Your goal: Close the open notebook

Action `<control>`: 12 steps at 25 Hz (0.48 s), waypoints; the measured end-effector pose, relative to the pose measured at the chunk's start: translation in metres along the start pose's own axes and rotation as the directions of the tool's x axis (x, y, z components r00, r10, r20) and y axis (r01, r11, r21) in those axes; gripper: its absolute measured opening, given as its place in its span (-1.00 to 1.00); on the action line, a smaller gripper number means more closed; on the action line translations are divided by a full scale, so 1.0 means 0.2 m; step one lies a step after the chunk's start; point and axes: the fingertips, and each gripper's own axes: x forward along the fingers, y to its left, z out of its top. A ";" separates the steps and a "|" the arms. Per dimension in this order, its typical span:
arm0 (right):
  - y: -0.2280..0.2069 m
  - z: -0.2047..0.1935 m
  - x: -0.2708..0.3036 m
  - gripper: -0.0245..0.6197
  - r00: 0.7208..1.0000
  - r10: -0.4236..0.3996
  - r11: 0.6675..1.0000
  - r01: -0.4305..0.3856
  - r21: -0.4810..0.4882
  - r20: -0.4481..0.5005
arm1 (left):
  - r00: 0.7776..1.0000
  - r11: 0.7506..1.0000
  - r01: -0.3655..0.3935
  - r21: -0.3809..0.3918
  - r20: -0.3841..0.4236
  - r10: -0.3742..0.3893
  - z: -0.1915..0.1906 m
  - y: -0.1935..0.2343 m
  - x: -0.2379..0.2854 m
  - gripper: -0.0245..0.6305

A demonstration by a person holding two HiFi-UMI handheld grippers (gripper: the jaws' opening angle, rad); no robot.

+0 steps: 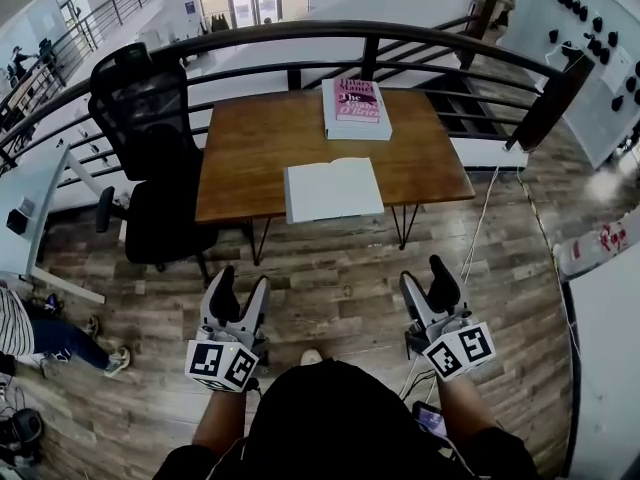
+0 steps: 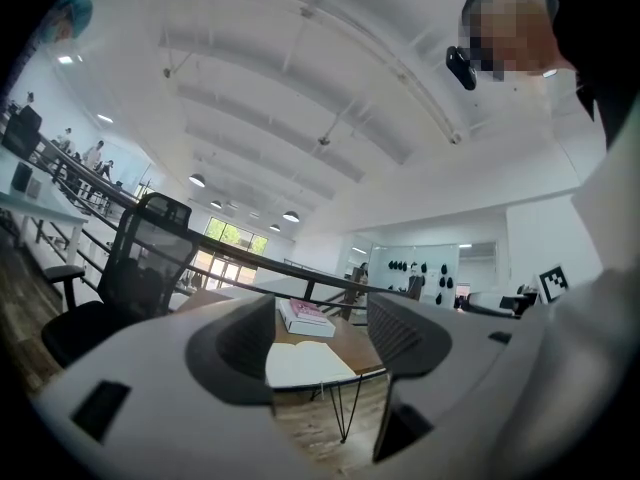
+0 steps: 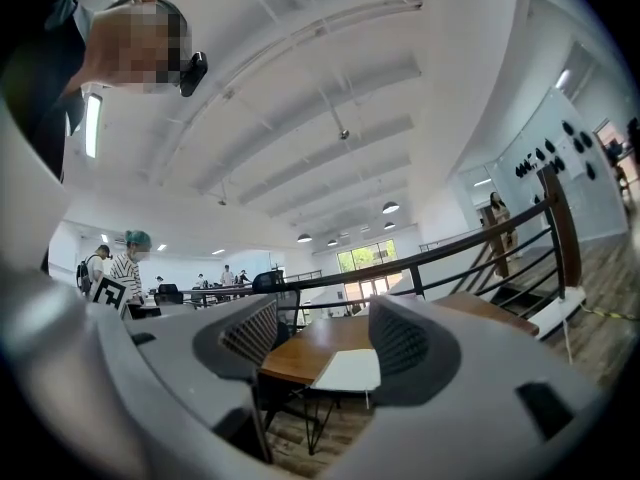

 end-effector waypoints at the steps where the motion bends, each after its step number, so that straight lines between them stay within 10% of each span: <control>1: 0.01 -0.01 0.03 -0.09 1.000 0.003 1.000 -0.003 -0.001 -0.003 | 1.000 1.000 0.001 0.002 -0.003 -0.001 0.00 0.02 0.01 -0.04; 12: -0.03 -0.07 0.25 -0.09 0.998 0.045 0.999 -0.046 -0.013 -0.048 | 0.999 1.000 -0.028 -0.008 -0.025 0.028 -0.02 0.16 0.16 -0.04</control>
